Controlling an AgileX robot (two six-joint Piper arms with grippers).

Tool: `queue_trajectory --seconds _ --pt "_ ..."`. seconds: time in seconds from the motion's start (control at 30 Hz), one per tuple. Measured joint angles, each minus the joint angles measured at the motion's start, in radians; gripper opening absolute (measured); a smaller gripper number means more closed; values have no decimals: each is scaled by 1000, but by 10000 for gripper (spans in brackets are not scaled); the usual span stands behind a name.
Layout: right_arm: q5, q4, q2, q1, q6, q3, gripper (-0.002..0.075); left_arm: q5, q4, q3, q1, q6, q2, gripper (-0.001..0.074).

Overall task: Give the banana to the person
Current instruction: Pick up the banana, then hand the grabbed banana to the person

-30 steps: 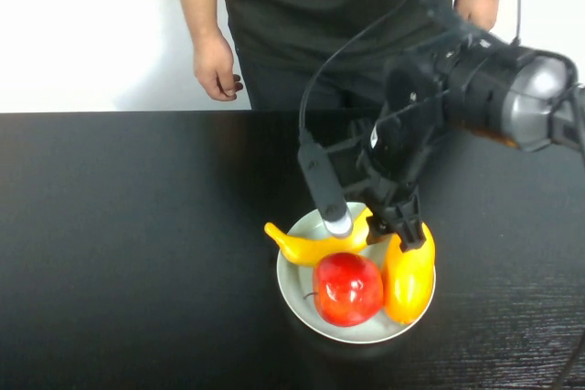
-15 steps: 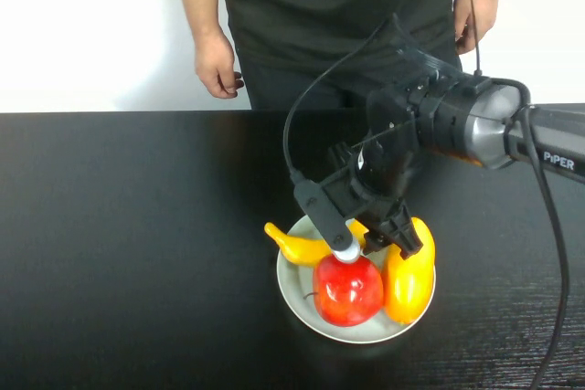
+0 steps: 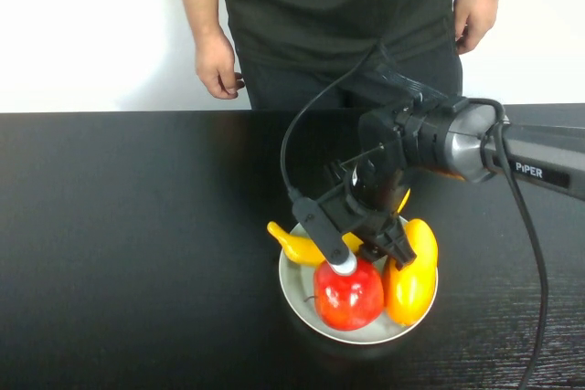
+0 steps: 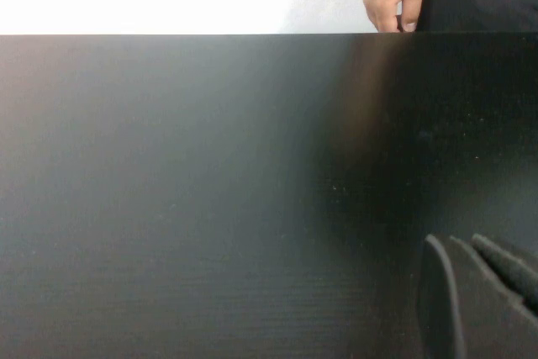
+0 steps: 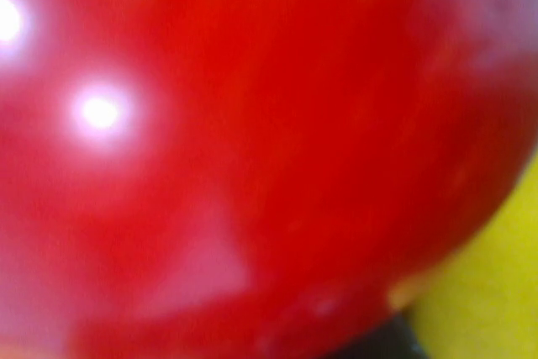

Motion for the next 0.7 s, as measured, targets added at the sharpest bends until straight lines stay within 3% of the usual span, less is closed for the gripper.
queue_trajectory --seconds 0.3,0.7 --pt "36 -12 -47 0 78 0 8 0 0 0 0 0 0 -4" --pt "161 -47 -394 0 564 0 -9 0 0 0 0 0 0 -4"
